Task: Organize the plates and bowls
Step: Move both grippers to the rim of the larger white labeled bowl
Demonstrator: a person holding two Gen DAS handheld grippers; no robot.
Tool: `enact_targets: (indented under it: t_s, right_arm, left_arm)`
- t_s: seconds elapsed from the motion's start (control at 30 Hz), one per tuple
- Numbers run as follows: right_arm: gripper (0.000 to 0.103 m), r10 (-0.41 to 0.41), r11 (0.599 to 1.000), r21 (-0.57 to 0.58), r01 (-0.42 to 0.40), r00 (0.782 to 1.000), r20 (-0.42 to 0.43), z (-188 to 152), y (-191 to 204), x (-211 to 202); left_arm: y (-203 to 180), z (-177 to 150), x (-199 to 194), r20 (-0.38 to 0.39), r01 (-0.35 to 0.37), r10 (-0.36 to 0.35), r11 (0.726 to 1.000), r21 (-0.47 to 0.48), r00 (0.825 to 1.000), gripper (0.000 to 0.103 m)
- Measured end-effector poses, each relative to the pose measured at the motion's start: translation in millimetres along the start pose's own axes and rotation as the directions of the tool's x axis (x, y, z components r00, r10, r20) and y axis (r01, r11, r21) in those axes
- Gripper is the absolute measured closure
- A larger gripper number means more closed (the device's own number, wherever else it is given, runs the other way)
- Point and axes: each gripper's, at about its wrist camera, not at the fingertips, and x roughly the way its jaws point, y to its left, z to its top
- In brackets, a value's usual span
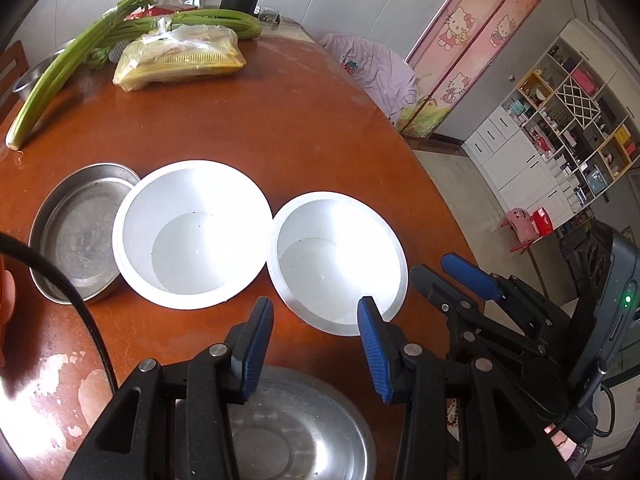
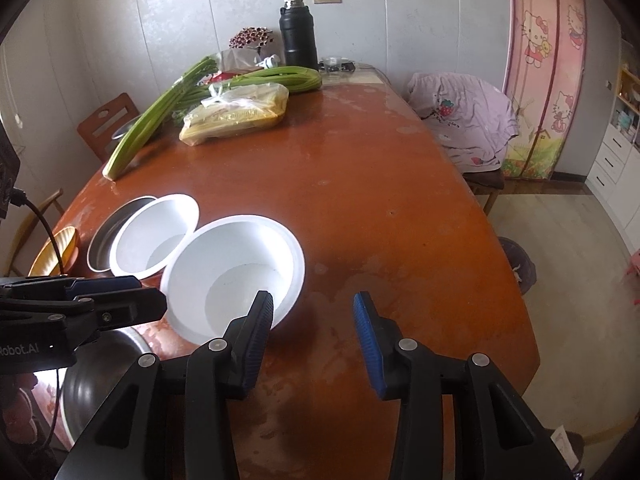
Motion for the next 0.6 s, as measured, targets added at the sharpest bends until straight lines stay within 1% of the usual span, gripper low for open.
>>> enact_targets:
  t_s: [0.1,0.23,0.6]
  right_arm:
    - [0.060,0.004,1.000,-0.008,-0.004,1.000,-0.015,2.9,-2.5,8.8]
    - [0.060,0.016,1.000,-0.017,-0.016,1.000,-0.023,5.4,-4.6,15.7]
    - [0.060,0.035,0.997,-0.072,-0.039,0.998,-0.054,7.4,5.3,31.9]
  left_arm:
    - [0.5,0.4,4.9,-0.024,0.013,-0.013,1.000,-0.017,1.000,0.059]
    - [1.3,2.9,11.3,-0.039,0.010,-0.011,0.999,-0.032,0.999,0.059]
    - [7.0,14.1,27.9,-0.064,0.006,-0.011,0.996,-0.084,0.998,0.059]
